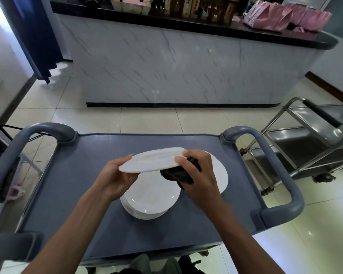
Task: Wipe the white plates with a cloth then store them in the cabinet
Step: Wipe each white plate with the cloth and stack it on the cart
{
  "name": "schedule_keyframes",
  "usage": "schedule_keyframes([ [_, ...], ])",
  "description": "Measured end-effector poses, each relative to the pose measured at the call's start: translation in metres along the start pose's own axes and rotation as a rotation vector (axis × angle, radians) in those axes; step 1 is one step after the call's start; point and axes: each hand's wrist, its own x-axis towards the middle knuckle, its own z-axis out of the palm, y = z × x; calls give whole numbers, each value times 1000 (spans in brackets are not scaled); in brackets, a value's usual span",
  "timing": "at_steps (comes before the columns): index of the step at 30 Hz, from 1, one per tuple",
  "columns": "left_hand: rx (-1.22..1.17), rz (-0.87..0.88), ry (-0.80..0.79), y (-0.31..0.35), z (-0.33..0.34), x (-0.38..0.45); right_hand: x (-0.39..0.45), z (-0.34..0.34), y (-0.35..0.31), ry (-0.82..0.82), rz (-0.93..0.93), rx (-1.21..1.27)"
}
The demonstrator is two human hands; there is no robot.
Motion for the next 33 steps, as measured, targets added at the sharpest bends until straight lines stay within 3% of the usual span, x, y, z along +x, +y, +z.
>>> schedule_keyframes([
  [6, 36, 112, 66, 8, -6, 1, -16, -5, 9, -106, 31, -10],
  [11, 22, 291, 46, 11, -9, 0, -21, -12, 9, -113, 95, -15],
  [15, 158, 430, 81, 13, -10, -1, -8, -11, 1, -93, 148, 47],
  [20, 265, 479, 107, 2, -5, 0, 23, 7, -14, -200, 391, 305],
  [25, 346, 481, 85, -10, 3, -3, 43, 32, -22, -259, 465, 387],
  [33, 311, 506, 150, -17, -1, -3, 39, 55, -30, -263, 414, 27],
])
